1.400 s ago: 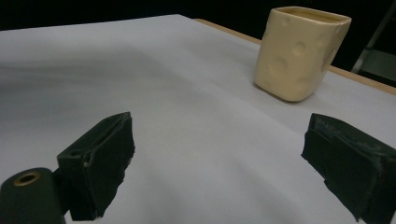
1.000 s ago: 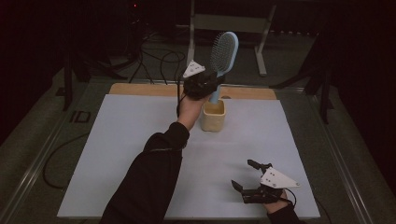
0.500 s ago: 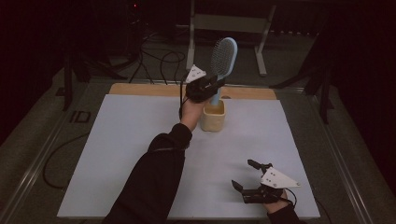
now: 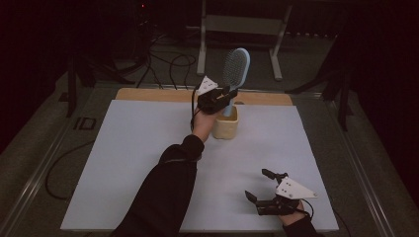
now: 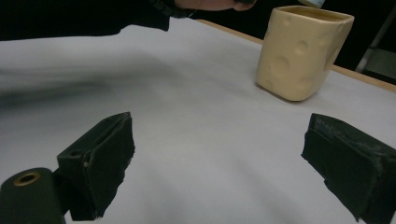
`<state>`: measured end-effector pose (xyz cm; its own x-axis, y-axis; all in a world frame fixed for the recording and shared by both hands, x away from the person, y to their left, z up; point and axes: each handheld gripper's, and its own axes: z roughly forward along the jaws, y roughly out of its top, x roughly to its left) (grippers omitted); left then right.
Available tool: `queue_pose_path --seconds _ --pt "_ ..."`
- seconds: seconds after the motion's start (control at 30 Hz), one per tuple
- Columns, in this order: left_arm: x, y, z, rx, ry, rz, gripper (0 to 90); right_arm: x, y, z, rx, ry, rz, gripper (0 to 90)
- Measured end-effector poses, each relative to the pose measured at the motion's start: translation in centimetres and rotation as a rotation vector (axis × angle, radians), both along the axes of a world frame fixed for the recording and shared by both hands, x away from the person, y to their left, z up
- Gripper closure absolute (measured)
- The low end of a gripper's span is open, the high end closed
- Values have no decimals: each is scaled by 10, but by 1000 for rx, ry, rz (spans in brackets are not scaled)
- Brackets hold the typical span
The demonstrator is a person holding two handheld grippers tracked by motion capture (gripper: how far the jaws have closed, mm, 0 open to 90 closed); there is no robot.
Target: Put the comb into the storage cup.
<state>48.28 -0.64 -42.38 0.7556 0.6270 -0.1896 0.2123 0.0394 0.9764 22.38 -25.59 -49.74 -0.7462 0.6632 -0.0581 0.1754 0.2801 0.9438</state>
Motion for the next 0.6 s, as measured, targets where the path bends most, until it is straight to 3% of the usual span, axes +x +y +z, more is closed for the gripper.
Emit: queue_pose_path --seconds 0.1,0.43,0.6 --pt "1 0 -5 -2 2 19 696 0 0 0 4 0 1 85" --pt "-1 2 -25 6 -5 -10 695 1 -1 -1 2 6 8 85" --pt "-6 0 -35 49 -29 5 694 1 0 -1 -2 5 9 85"
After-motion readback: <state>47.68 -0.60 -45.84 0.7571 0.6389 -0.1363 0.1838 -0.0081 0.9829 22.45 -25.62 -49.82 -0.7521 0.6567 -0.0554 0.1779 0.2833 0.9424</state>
